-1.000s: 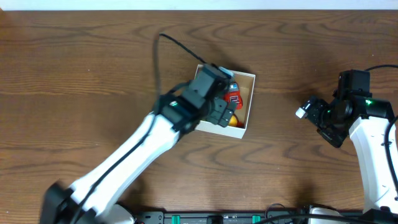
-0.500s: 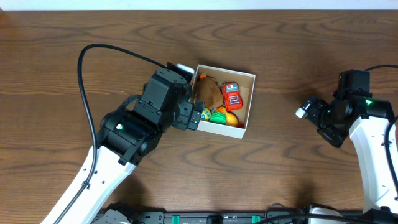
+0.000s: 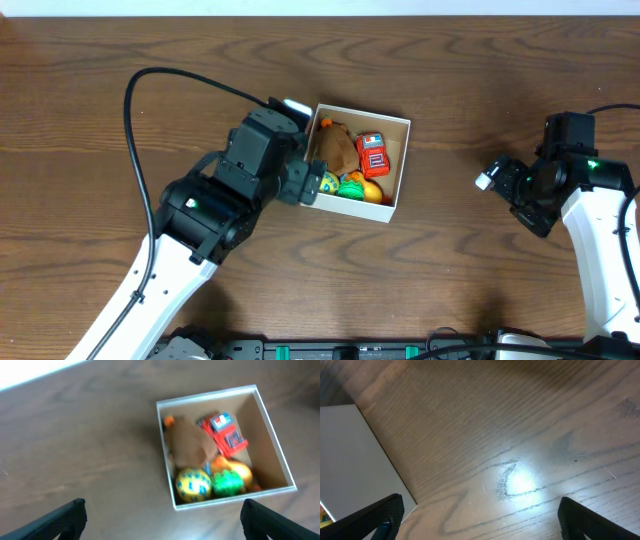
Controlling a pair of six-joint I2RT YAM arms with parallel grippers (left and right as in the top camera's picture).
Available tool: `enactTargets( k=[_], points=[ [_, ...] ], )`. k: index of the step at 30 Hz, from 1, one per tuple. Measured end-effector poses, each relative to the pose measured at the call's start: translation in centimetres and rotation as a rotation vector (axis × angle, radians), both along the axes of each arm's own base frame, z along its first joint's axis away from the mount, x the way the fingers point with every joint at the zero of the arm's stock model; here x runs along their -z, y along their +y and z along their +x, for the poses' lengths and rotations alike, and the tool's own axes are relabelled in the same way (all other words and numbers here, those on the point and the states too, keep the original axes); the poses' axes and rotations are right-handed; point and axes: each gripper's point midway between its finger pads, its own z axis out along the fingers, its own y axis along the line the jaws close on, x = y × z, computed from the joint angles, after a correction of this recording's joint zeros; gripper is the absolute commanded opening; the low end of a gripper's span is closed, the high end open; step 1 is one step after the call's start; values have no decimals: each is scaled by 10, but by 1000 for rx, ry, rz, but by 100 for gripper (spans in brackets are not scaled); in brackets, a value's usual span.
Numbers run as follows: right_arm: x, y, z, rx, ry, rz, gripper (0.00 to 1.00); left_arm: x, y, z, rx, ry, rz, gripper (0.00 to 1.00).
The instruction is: Pack container
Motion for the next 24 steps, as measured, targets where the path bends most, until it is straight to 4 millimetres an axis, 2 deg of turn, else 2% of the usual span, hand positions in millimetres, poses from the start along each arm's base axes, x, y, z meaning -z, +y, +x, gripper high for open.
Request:
enactTargets(
  k=[4,7,10,13,16,19,24],
  points=[
    [0,0,0,0,0,0,99,-20,11,18,-24,-131,-23,98],
    [0,0,0,0,0,0,99,-25,38,18,-79,-189,-33,98],
    [0,0,0,0,0,0,99,-21,74,9,-159,-224,-42,98],
    [0,0,0,0,1,0,99,-9,104,-4,-225,-239,-57,98],
    [0,0,0,0,2,2,99,11,124,-20,-271,-247,-72,98],
    [0,1,0,-1,1,3,99,34,133,-36,-292,-272,-85,98],
    [0,1,0,-1,1,3,99,64,132,-58,-269,-345,-126,98]
  ],
)
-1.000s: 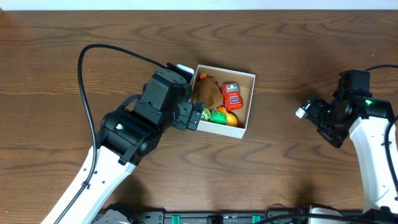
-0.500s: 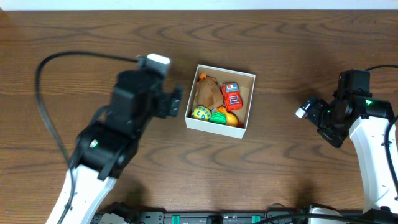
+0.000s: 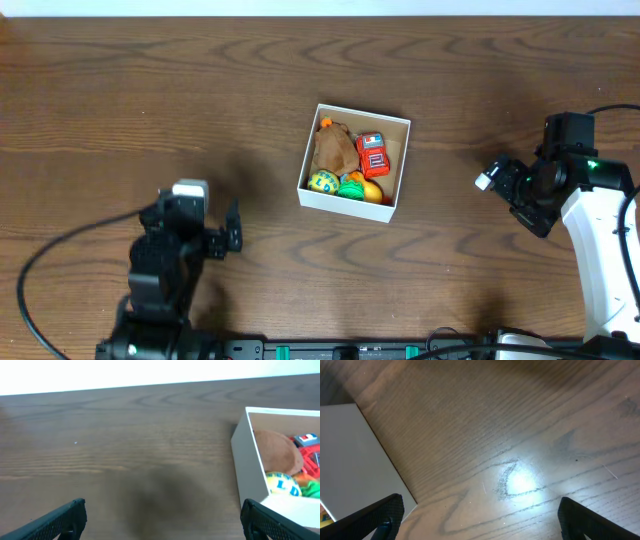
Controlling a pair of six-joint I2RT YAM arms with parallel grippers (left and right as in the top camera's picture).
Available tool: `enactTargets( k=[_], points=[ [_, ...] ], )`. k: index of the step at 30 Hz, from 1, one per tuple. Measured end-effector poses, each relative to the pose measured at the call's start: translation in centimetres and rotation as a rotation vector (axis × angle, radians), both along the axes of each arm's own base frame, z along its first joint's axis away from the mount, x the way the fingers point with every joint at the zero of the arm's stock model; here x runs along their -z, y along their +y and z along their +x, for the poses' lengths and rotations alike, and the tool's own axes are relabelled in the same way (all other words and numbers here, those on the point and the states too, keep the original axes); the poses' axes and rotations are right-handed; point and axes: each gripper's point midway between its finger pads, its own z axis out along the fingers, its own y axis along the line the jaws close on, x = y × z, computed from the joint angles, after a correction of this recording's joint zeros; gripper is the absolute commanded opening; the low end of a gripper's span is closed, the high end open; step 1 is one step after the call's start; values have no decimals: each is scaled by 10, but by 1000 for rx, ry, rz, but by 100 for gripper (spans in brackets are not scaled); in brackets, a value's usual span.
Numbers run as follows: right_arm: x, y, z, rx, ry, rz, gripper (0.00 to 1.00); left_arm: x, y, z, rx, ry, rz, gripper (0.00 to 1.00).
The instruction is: Pack container
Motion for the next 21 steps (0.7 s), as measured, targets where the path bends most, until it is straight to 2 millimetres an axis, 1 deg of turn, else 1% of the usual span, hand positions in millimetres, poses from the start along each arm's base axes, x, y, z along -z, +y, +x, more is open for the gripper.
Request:
enactTargets(
  k=[2,3,4,9,11,12,15,21],
  points=[
    [0,0,0,0,0,0,99,16,-1,-8,12,-14,-8,98],
    [0,0,0,0,0,0,99,29,-2,-13,19,-16,-12,98],
    [0,0,0,0,1,0,99,33,-2,-14,23,-15,-13,98],
    [0,0,0,0,1,0,99,75,-7,-23,53,4,-24,98],
    [0,0,0,0,1,0,99,88,-9,-24,63,10,-29,98],
    [0,0,0,0,-1,0,99,89,-10,-24,71,2,-33,98],
    [1,0,-1,0,3,1,98,77,-13,-22,85,-59,-45,98],
    [1,0,0,0,2,1,99,71,-13,-22,89,-87,-50,98]
  ],
)
